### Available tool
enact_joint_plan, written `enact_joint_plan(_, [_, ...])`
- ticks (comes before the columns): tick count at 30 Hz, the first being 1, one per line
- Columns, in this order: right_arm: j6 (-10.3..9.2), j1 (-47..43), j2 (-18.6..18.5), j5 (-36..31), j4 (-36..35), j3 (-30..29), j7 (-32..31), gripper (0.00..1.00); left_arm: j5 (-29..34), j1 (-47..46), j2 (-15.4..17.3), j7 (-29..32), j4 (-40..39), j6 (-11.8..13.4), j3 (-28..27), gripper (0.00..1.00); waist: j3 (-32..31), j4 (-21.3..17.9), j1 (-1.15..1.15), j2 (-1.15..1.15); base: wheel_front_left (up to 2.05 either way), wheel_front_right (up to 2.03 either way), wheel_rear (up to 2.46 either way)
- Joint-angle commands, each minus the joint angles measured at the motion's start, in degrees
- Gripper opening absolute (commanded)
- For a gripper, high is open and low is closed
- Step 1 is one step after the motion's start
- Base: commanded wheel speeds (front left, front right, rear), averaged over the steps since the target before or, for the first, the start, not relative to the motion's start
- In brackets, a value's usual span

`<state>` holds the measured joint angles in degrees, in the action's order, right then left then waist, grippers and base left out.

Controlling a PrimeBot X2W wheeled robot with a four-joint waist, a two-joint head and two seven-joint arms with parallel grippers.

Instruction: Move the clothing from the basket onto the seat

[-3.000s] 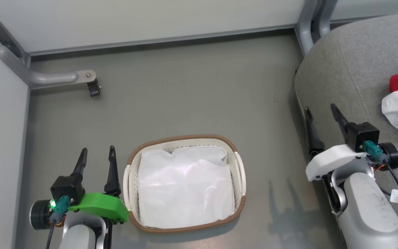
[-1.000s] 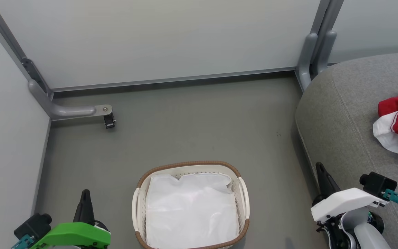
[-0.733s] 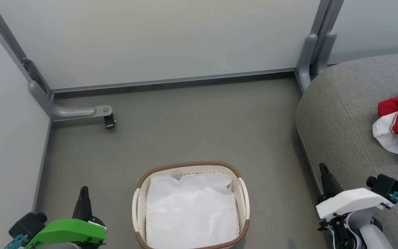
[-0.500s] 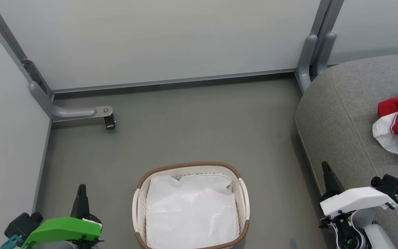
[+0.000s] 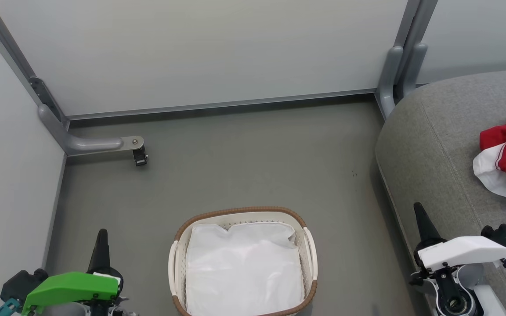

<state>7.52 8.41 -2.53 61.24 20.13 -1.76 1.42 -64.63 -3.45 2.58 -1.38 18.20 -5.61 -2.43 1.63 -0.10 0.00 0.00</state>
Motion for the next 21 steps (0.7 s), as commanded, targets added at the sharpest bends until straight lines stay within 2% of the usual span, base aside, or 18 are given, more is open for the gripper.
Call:
enact_joint_plan(1, [-0.02,-0.5,-0.3,1.7,-1.0,-0.5,-0.5,0.00,-1.6,-1.8,0.3,0.4,-0.9,-0.4,-0.5,0.00,0.0,0.0,0.00,0.00,0.00,0.00,0.00])
enact_joint_plan(21, [-0.03,-1.2,-0.4,12.9,-3.0,-2.2,-3.4,0.00,-11.5,-2.4,0.4,3.3,-2.2,-1.0,-1.9,0.00,-0.5,0.0,0.00,0.00,0.00,0.00,0.00])
